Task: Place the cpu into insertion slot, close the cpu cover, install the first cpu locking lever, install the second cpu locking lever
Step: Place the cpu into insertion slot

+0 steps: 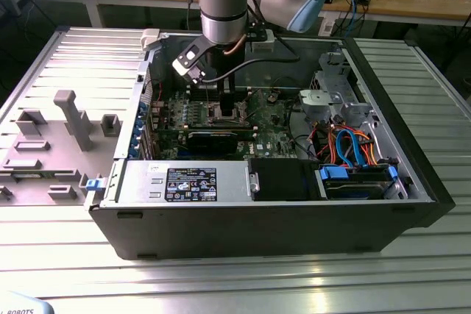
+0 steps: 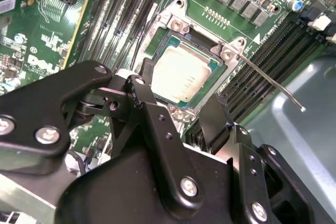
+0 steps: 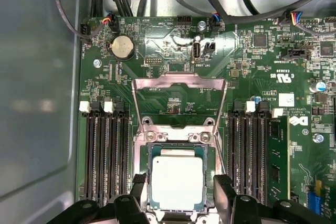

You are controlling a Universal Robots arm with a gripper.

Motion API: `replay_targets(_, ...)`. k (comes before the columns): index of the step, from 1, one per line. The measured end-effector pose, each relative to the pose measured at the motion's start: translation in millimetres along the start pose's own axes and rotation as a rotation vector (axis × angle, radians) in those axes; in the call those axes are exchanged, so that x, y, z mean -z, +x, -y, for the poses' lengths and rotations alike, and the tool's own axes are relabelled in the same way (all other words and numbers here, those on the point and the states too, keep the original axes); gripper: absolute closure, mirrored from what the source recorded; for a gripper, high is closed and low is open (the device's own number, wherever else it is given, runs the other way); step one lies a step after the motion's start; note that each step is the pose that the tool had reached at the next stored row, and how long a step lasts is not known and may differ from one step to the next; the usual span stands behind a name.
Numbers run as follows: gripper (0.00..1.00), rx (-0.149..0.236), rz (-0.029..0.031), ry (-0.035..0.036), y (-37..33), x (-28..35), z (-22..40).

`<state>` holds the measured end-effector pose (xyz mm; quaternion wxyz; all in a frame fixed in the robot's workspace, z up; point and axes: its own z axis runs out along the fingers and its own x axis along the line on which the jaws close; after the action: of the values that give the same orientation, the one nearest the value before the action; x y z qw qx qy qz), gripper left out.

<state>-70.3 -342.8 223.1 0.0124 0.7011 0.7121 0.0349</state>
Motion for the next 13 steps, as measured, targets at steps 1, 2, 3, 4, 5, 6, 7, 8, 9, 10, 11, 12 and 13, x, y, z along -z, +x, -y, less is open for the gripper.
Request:
replay_targets(1, 0.38, 0.0, -0.0002, -0.0001, 0.0, 0.2, -0.1)
replay_targets(2, 0.38, 0.0, -0.0002, -0.0001, 0.0, 0.2, -0.1)
replay_targets(3, 0.4, 0.0, -0.0002, -0.0001, 0.0, 0.2, -0.1)
replay_targets(4, 0.46, 0.0, -0.0001, 0.0, 0.0, 0.2, -0.1)
replay_targets(5, 0.53, 0.0, -0.0002, -0.0001, 0.0, 0.2, -0.1)
replay_targets(6, 0.59, 0.0, -0.0002, -0.0001, 0.0, 0.2, 0.0)
replay_targets(7, 0.65, 0.0, -0.0001, 0.0, 0.0, 0.2, -0.1)
replay_targets(8, 0.65, 0.0, -0.0002, 0.0, 0.0, 0.2, 0.0)
replay_targets(9, 0.65, 0.0, -0.0002, 0.0, 0.0, 0.2, 0.0)
replay_targets(10, 0.71, 0.0, -0.0002, 0.0, 0.0, 0.2, -0.1)
replay_targets(11, 0.77, 0.0, -0.0002, 0.0, 0.0, 0.2, -0.1)
replay_targets(12, 0.83, 0.0, -0.0002, -0.0001, 0.0, 0.2, -0.1)
replay_targets(13, 0.89, 0.0, -0.0002, 0.0, 0.0, 0.2, 0.0)
